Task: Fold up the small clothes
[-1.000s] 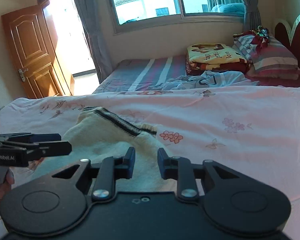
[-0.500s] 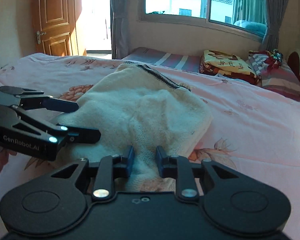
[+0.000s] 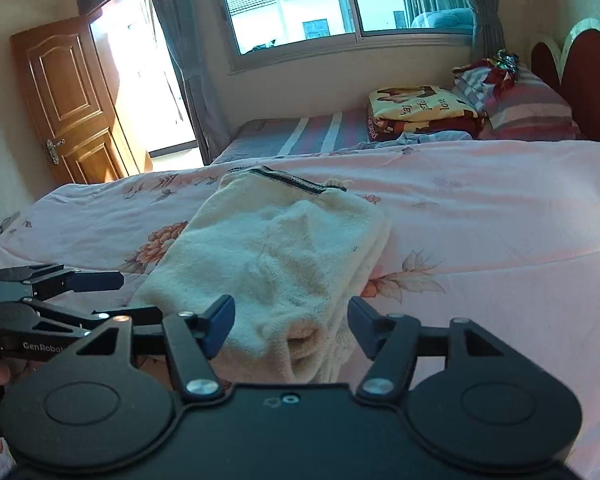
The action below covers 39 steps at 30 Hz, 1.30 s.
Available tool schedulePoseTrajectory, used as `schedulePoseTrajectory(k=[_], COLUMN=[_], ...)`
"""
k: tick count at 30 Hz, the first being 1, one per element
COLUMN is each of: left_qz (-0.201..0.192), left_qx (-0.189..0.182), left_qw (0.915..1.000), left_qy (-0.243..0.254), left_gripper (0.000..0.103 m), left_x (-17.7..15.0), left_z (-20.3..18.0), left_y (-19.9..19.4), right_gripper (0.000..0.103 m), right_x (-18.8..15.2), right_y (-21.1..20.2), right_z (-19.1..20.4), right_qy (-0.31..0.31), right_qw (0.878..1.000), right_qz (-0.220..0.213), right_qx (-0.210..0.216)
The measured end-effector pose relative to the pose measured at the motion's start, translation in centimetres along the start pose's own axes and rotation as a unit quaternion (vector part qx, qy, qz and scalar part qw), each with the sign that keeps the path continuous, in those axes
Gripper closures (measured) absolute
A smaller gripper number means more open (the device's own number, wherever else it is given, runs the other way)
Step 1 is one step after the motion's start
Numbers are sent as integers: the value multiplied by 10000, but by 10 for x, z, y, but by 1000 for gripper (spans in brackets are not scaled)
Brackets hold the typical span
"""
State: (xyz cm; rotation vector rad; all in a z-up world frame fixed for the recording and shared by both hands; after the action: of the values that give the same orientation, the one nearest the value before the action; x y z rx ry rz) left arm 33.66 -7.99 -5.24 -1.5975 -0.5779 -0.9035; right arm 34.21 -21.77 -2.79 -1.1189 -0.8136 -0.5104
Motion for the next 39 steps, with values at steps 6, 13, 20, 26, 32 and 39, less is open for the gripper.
schedulePoseTrajectory(k=[6,13,20,26,32,39], left_qz=[412,111,690,1002,946,931], left_qx=[89,-379,-1642,-1708,-1830,-2059], left_qw=[9991,9983,9548,9442,9436,9335], left_qy=[-21,-424,-2379,-2630,-2591,-2786], left_gripper=[7,7,7,7,7,39], left_x=[-14,-11,-4,-4,4,8], left_z=[5,31,82,88,89,102], left_y=[15,-11,42,75,95,105], right_gripper=[65,61,34,31,35,75], right_x=[-29,-20,3,-1,14,4], right_y=[32,5,38,82,108,114], right_z=[-10,-15,-68,-103,-83,-99], right_qy=[-109,343,2119,2896,2291,2822], right_qw=[9961,9988,9722,9458,9583,9310], right_qz=[707,236,492,843,1097,1114], right_qx=[-515,-250,871,1204,1308,2030])
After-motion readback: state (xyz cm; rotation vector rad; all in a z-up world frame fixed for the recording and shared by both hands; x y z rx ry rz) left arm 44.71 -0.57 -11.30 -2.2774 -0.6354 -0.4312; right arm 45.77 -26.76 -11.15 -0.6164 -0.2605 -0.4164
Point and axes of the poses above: each gripper's, at about its wrist camera, not at the fingertips, and y roughly the way its jaws point, z to its left, x to its top, the point moved 3 cm from there along y, roughly the way its jaws point, and after that the axes turned 1 degree about -x, right-handed, at the moved point
